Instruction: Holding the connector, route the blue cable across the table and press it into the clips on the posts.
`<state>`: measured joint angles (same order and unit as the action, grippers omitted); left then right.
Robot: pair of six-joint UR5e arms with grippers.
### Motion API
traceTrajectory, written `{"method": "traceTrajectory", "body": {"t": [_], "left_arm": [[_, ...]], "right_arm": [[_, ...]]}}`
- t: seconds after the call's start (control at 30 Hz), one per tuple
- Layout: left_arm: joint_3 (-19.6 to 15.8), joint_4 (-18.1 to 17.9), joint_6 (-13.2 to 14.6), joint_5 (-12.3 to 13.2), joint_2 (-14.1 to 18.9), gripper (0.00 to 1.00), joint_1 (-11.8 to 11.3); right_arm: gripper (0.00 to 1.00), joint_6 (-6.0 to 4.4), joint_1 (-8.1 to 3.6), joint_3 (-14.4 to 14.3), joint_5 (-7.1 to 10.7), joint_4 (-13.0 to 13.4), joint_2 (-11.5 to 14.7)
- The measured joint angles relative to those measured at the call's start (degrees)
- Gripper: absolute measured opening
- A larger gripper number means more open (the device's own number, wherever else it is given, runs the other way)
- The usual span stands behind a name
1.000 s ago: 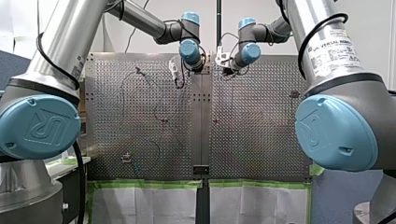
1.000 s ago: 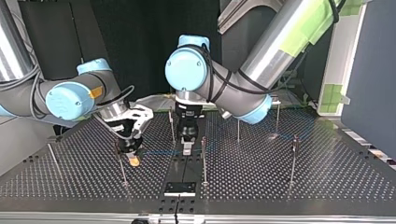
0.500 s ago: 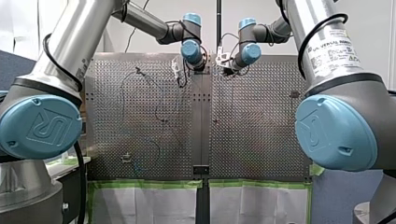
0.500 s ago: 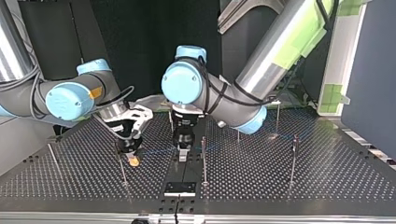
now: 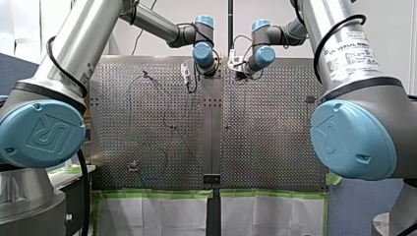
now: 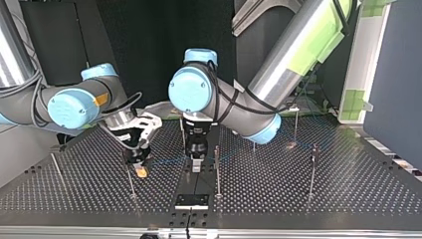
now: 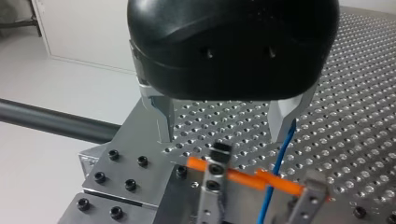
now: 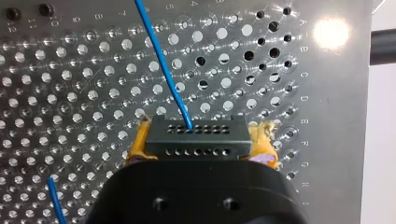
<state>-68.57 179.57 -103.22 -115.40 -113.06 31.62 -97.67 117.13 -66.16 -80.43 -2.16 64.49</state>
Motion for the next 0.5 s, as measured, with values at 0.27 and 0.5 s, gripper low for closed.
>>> {"method": "traceTrajectory", "body": {"t": [0.27,0.5], "left_arm": [[0.1,1.7,-0.1,-1.7,1.0,1.00,0.6],[0.0,4.7,0.6,-2.8,1.4,1.00,1.6]], "right_arm": [[0.00,0.00,-0.17,0.0,0.00,0.0,0.0],[0.00,0.00,-0.23,0.0,0.04,0.1,-0.1]]}}
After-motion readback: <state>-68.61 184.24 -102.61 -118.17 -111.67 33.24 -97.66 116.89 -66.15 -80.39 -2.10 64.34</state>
